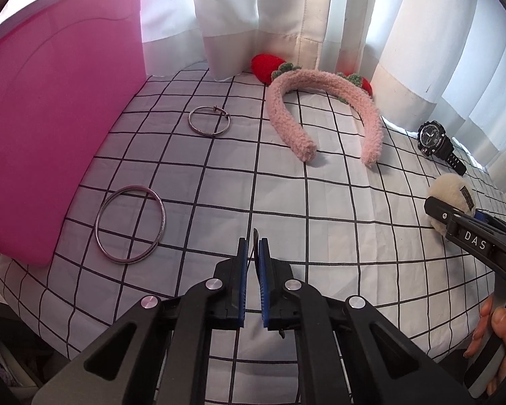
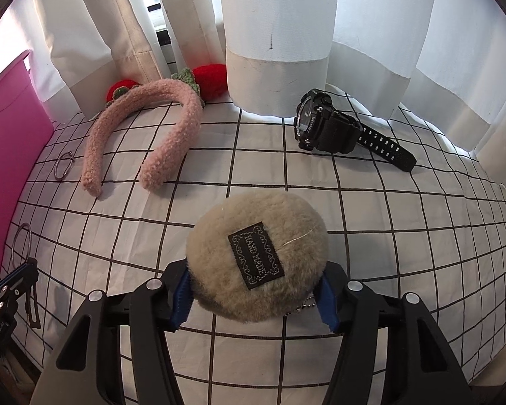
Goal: Organize jewelry
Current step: 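Carry the pom-pom and hairpins with both tools over the pink tub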
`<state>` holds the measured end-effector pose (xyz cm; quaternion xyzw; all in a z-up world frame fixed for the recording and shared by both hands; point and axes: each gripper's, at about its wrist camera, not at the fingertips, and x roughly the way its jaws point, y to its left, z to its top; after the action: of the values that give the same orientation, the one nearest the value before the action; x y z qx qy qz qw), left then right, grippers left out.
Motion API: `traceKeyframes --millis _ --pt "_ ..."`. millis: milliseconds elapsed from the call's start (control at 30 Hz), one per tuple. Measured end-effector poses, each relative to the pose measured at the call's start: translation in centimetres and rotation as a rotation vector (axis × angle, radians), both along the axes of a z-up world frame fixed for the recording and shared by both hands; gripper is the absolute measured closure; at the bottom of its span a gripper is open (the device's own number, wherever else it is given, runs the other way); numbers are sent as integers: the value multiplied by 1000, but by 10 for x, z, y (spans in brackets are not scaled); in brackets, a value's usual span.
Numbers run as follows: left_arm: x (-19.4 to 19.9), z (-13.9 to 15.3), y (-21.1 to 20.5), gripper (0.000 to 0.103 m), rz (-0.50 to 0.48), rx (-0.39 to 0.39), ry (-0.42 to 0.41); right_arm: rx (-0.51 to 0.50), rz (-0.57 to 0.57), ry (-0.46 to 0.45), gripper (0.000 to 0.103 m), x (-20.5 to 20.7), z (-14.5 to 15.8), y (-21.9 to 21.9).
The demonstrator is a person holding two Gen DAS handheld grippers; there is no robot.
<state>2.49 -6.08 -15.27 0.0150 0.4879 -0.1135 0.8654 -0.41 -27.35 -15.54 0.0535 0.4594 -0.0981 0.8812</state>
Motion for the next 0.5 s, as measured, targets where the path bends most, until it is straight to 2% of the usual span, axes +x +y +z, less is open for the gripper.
traceKeyframes --millis 233,500 --pt "3 36 6 96 -3 -16 -70 -5 31 -42 46 2 27 14" --pt "6 101 24 96 -19 -34 -208 -24 102 -135 46 12 80 46"
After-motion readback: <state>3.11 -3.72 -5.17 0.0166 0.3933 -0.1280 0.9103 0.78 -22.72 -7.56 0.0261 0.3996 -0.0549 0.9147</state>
